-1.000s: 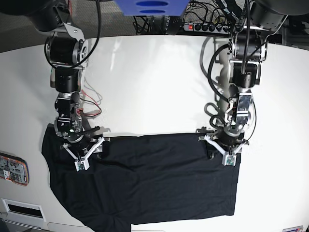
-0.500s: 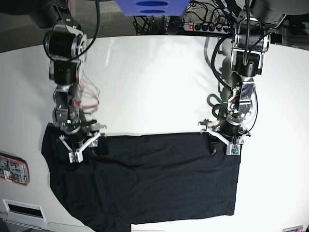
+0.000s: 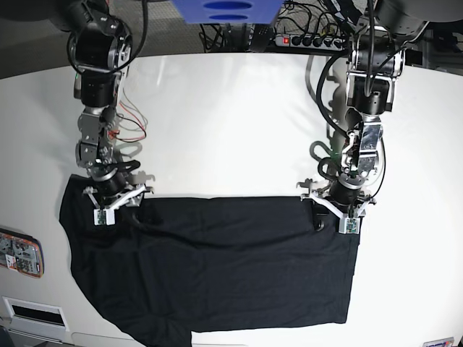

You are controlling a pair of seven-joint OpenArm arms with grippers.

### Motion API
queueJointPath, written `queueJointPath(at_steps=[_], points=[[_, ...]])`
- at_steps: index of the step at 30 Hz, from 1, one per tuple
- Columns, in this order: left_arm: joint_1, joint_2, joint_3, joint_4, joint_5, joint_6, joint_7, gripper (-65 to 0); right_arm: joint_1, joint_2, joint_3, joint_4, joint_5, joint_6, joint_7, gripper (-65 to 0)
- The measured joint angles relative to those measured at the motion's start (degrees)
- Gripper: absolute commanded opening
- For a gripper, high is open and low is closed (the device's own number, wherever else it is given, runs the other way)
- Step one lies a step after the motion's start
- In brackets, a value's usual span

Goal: Fold the T-shirt properly
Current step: 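Hold the shirt edge with both grippers and lift it slightly, then pull the shirt edge toward the robot with both grippers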

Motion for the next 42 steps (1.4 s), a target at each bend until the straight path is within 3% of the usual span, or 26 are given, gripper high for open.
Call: queueJointPath(at_steps=[4,8,11,14,27,31,35,39,42], points=[[4.0,0.0,-0.1,6.2,0.3,1.0,2.0,-32.9,-1.2,0.0,0.0,4.2,-0.9,-0.2,-4.1,-32.0],[7.2,-0.4,-1.1,14.7,0.7,1.1,12.2,-32.9,-1.9,-0.1,-0.1,7.2,-1.4,-0.4,-7.8,-32.0],[10.7,0.2,-4.5,19.6,0.7,0.6,14.6,-32.9,-2.2,0.0,0.1,9.9,-1.8,2.0,-12.3,-32.2],[12.9,0.2,-6.0,23.1,0.2,0.0,17.7,-32.9,-2.7,0.0,0.1,11.9,-1.9,2.4,-14.4,-32.1],[15.0,-0.6,-6.1,25.2,-0.2,-0.4,17.8,-33.0,-5.7,-0.2,0.1,16.4,-1.7,2.6,-15.7,-32.2],[16.6,-0.6,-6.6,34.5,1.8,0.9,28.4,-33.0,-6.1,-0.2,0.1,16.7,-1.7,2.4,-15.8,-32.3],[16.0,0.2,-11.4,44.7,2.3,0.9,45.6,-33.0,-6.6,-0.2,0.1,16.9,-1.7,2.5,-15.3,-32.4],[5.2,-0.6,-12.9,46.8,2.0,0.8,50.9,-33.0,-6.7,-0.2,0.1,17.0,-1.7,2.5,-15.3,-32.4],[-1.5,-1.7,-11.8,40.6,3.0,0.0,53.9,-33.0,-6.7,-0.2,0.1,17.0,-1.7,2.6,-15.4,-32.4]])
